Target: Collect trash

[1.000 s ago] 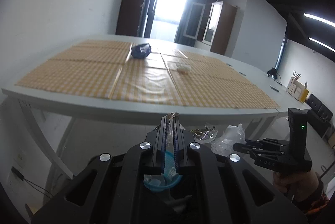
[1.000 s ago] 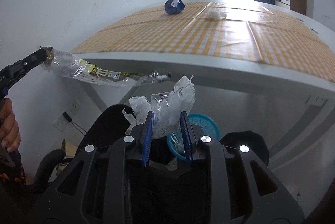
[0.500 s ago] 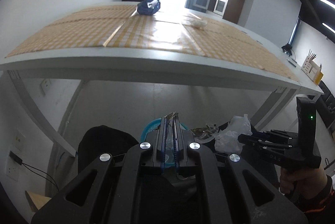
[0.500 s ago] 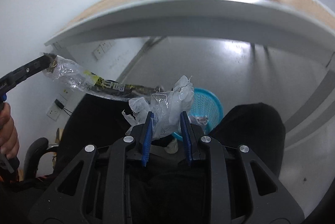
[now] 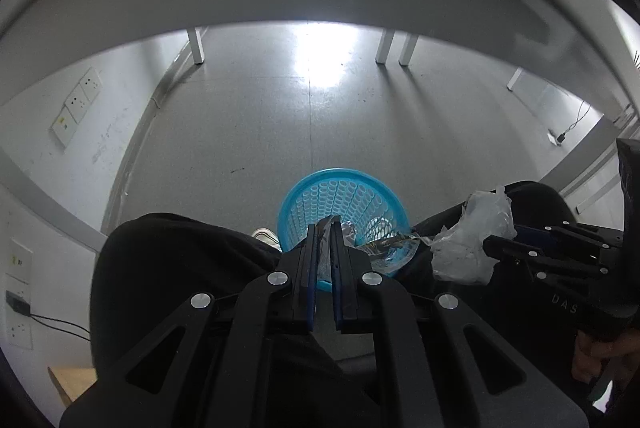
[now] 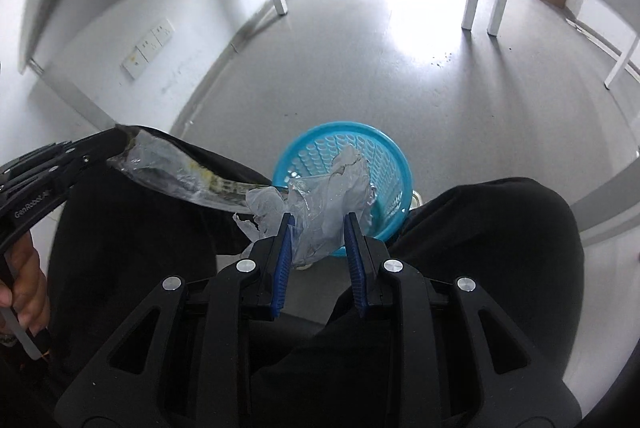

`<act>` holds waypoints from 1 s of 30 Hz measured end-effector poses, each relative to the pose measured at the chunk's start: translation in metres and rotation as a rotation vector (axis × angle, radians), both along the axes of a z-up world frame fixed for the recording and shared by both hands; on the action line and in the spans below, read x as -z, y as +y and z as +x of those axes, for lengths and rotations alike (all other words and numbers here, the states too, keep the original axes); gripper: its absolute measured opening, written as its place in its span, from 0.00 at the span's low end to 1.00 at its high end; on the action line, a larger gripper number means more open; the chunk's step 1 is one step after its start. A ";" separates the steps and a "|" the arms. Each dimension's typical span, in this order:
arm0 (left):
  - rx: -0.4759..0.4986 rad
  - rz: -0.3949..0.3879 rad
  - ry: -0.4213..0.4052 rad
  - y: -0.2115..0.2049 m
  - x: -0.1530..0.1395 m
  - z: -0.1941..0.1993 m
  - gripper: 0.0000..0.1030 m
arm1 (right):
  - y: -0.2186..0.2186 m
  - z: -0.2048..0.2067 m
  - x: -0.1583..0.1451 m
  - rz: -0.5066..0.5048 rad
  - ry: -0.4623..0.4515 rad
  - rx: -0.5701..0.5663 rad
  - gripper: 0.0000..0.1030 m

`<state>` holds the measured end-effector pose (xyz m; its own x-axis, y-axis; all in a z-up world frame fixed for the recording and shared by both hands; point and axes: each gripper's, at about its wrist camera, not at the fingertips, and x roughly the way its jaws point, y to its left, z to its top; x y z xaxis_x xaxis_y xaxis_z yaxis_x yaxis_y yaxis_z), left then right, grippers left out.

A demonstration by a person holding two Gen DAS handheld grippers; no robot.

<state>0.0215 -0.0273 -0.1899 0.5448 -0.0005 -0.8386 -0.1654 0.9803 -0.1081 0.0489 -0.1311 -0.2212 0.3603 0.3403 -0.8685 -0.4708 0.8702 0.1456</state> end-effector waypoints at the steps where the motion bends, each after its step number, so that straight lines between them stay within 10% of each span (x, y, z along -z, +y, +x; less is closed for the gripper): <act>1: 0.005 0.001 0.007 0.000 0.007 0.005 0.05 | 0.003 0.004 0.005 -0.013 0.009 0.002 0.23; 30: -0.164 -0.199 0.330 0.042 0.142 0.112 0.05 | 0.063 0.118 0.136 -0.171 0.295 0.042 0.23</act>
